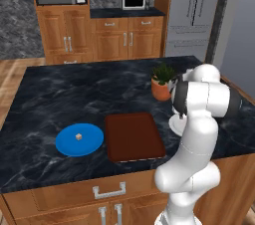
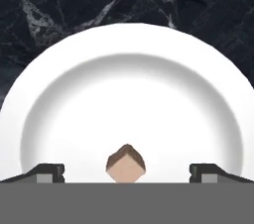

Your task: Move the dessert items from the plates to the tray.

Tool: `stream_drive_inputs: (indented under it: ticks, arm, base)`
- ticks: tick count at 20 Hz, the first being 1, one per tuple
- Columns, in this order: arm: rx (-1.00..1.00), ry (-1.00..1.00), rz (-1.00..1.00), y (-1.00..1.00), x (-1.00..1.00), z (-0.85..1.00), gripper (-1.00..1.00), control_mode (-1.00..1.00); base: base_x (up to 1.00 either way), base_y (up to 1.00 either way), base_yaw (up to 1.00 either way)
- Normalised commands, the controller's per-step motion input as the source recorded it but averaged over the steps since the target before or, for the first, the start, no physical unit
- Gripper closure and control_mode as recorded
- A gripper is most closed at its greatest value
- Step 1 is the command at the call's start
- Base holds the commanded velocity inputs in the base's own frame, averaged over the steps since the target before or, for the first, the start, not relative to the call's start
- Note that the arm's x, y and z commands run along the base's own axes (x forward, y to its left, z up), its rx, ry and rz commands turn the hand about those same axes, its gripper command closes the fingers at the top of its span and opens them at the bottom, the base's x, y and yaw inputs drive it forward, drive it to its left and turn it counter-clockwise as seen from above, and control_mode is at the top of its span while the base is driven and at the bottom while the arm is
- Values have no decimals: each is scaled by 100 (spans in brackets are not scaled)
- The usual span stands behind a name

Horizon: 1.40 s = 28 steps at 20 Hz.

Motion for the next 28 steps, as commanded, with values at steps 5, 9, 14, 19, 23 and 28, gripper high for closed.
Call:
stream_drive_inputs:
  ticks: [5,9,14,19,23,28]
  arm:
    - [0,0,0,0,0,-15,-100,-100]
    - [0,0,0,0,0,-14,-100,-100]
    - [0,0,0,0,0,-12,-100,-100]
    - [0,1,0,0,0,-13,-100,-100]
    - [0,1,0,0,0,-14,-100,-100]
    - [0,0,0,0,0,-8,-100,-100]
  base:
    - [0,0,0]
    - [0,0,0]
    - [0,0,0]
    - [0,0,0]
    - [0,0,0]
    - [0,0,0]
